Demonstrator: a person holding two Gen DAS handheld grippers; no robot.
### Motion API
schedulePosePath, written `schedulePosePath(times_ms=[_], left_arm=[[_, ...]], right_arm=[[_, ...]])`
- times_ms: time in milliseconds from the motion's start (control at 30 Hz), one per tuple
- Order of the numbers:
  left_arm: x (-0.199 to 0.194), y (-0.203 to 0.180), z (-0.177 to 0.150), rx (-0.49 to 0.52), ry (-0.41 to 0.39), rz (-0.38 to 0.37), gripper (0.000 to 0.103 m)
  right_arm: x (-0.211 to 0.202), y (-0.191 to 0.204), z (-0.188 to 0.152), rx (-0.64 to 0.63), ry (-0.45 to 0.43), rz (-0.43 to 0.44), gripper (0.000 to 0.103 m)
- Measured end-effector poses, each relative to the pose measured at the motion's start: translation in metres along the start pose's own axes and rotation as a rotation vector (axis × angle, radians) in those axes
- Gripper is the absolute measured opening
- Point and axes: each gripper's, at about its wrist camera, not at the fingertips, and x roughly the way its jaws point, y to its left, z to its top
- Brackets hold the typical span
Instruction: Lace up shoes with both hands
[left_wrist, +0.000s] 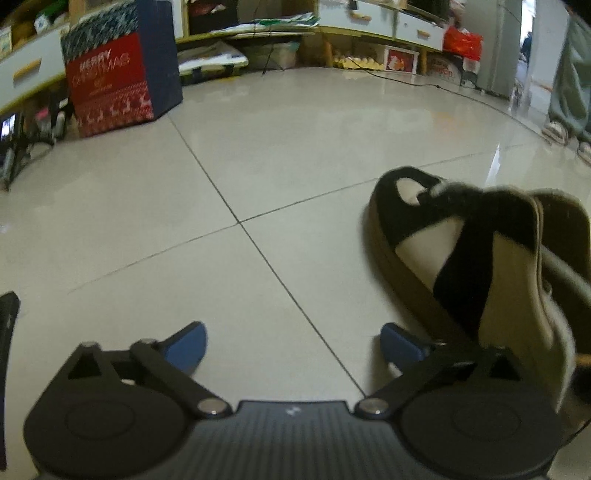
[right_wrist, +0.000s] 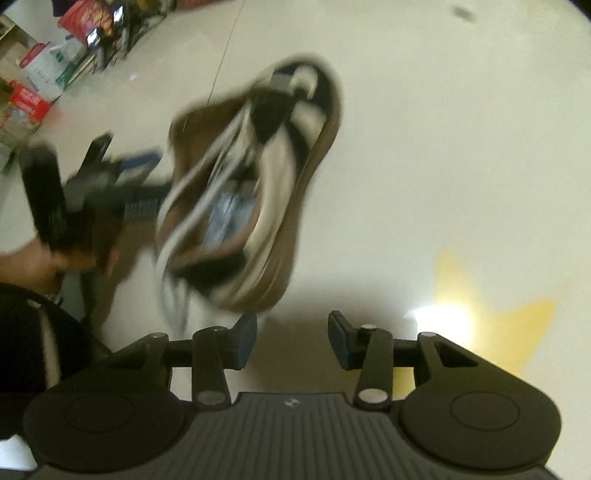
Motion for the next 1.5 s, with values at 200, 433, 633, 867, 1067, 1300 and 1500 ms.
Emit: schedulePosePath(times_ms=[200, 433, 633, 867, 1067, 1300, 1500], left_arm=[[-0.008, 0.007, -0.022, -0.005, -0.1, -0.003, 0.103], [-0.007, 0.007, -0.023, -0.002, -0.104, -0.002, 0.103], [-0.006, 0.008, -0.016, -0.001, -0.103, -0.001, 0.103], [-0.009, 0.008, -0.014, -0.003, -0.102, -0.001, 0.103], [-0.009, 0.008, -0.015, -0.003, -0.102, -0.001, 0.103], [-0.009, 0.008, -0.015, -0.002, -0.102, -0.001, 0.103], [-0.009, 0.008, -0.015, -0.002, -0.102, -0.001, 0.103]], right_arm=[[-0.025, -0.014, 0.041, -0.027, -0.159, -0.078, 0.046], [-0.011, -0.007, 0.047, 0.013, -0.16, -0.071, 0.046], [0.007, -0.004, 0.042, 0.05, -0.124, -0.09, 0.046], [0.009, 0.011, 0.046, 0.014, -0.115, -0.097, 0.046], [0.009, 0.024, 0.045, 0.01, -0.11, -0.104, 0.046], [0.002, 0.027, 0.044, 0.003, -0.116, -0.116, 0.046], [-0.003, 0.021, 0.044, 0.007, -0.122, -0.114, 0.046]])
